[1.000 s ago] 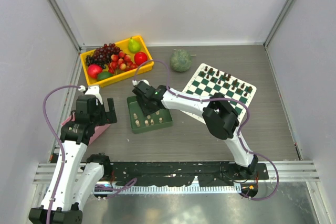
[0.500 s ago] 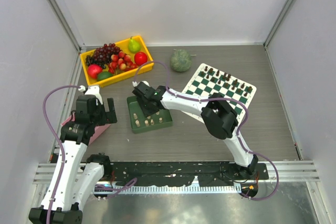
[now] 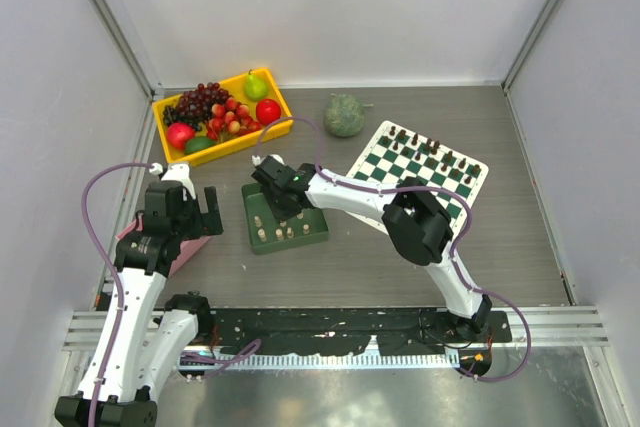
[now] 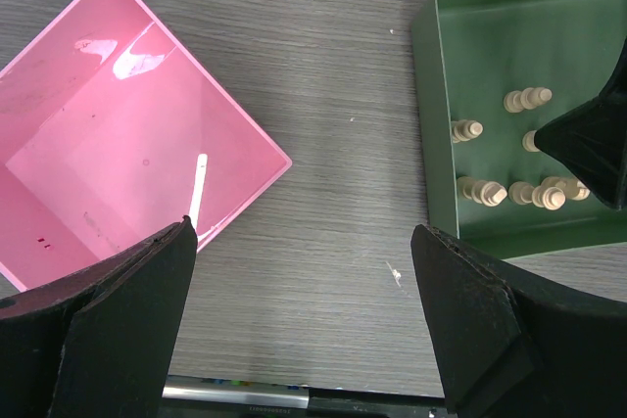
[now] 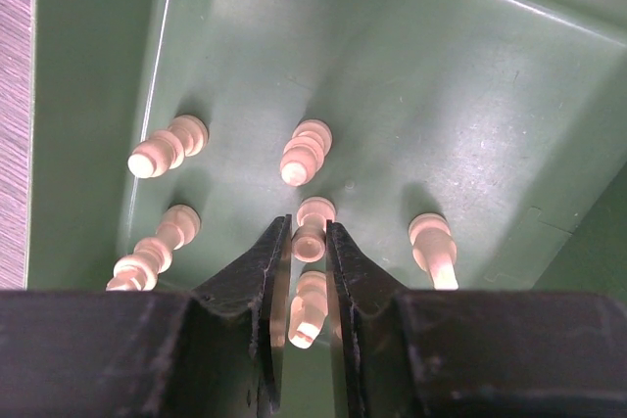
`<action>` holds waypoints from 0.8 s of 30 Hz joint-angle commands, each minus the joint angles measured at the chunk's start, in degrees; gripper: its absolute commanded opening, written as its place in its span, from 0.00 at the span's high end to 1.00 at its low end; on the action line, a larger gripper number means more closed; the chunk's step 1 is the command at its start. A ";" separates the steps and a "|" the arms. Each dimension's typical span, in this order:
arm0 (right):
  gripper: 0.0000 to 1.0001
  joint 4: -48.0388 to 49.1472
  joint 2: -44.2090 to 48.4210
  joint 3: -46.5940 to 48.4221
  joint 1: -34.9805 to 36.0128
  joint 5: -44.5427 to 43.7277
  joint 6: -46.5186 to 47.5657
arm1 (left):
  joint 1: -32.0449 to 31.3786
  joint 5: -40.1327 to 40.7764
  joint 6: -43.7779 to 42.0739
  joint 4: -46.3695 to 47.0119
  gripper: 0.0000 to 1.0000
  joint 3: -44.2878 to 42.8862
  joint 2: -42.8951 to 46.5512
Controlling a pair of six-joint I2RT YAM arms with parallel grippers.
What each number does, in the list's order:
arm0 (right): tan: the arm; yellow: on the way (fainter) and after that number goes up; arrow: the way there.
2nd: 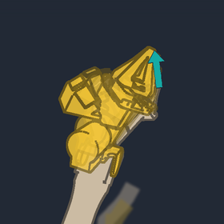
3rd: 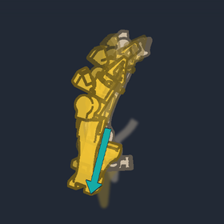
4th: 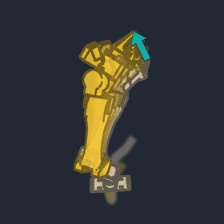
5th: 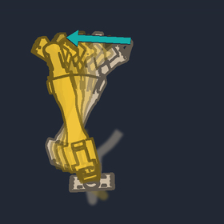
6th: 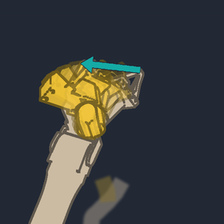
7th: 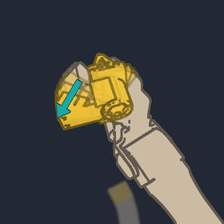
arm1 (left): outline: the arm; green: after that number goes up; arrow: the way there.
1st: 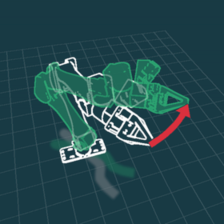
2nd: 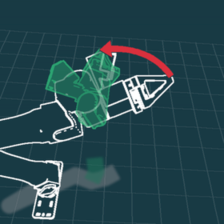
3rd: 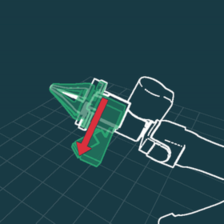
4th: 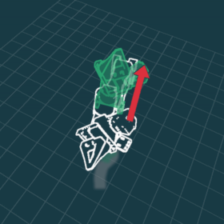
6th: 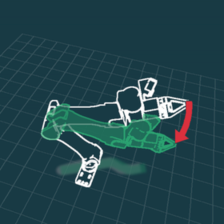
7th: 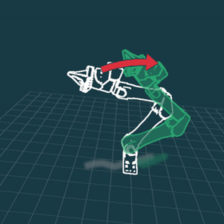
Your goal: Set up the chess pieces on the board
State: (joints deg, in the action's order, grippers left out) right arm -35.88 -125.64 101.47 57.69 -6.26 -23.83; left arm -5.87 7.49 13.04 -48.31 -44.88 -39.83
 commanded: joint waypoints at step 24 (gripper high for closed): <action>0.82 2.92 24.55 -8.47 -4.33 -6.66 -1.04 | 0.24 0.51 -0.38 0.94 0.01 -1.79 0.63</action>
State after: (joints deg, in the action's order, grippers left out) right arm -34.28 -106.89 96.95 56.49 -10.50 -23.29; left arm -5.87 7.49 13.06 -48.29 -44.88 -39.83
